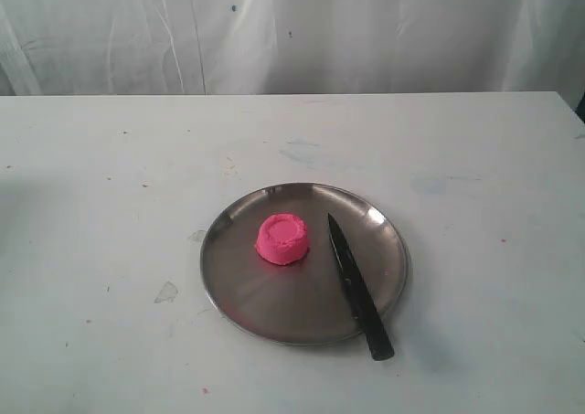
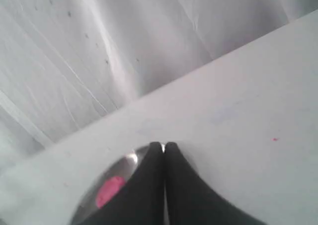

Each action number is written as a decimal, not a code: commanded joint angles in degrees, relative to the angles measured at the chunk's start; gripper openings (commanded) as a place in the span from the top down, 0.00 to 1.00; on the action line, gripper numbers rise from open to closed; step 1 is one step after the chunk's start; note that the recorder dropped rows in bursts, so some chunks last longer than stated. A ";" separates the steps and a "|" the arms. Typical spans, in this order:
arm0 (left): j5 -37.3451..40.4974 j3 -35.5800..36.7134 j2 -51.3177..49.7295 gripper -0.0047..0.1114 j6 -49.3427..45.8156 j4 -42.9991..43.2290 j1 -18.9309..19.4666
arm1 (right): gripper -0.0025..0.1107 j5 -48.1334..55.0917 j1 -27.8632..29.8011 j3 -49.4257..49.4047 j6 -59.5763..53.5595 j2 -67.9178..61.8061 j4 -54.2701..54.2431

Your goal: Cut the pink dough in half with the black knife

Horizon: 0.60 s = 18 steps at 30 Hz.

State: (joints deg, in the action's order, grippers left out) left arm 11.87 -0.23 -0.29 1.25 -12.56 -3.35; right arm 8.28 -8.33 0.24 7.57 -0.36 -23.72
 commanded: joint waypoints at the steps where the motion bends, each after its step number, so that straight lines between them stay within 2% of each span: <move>1: 0.17 0.23 0.29 0.96 -0.01 -0.39 -0.03 | 0.98 -10.10 0.37 -0.24 3.24 0.36 -6.42; 4: 0.17 0.23 0.29 0.96 -0.01 -0.39 -0.03 | 0.98 -12.92 0.37 -0.24 3.98 0.36 -7.97; 7: 0.17 0.23 0.29 0.96 -0.01 -0.39 -0.03 | 0.98 -10.51 0.37 -0.24 10.23 0.36 -7.97; 9: 0.17 0.23 0.29 0.96 -0.01 -0.39 -0.03 | 0.98 -2.50 0.37 3.32 7.55 0.36 -6.91; 13: 0.17 0.23 0.29 0.96 -0.01 -0.39 -0.03 | 0.98 14.68 0.37 19.14 -8.74 0.36 -7.84; 15: 0.17 0.23 0.29 0.96 -0.01 -0.39 -0.03 | 0.98 26.66 0.37 28.28 -12.26 -4.54 -7.84; 18: 0.17 0.23 0.29 0.96 -0.01 -0.39 -0.03 | 0.98 37.27 0.12 39.12 -19.46 -13.86 -7.84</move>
State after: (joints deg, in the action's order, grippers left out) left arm 11.87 -0.23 -0.29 1.25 -12.56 -3.35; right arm 38.09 -8.33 33.51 -6.59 -9.15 -31.80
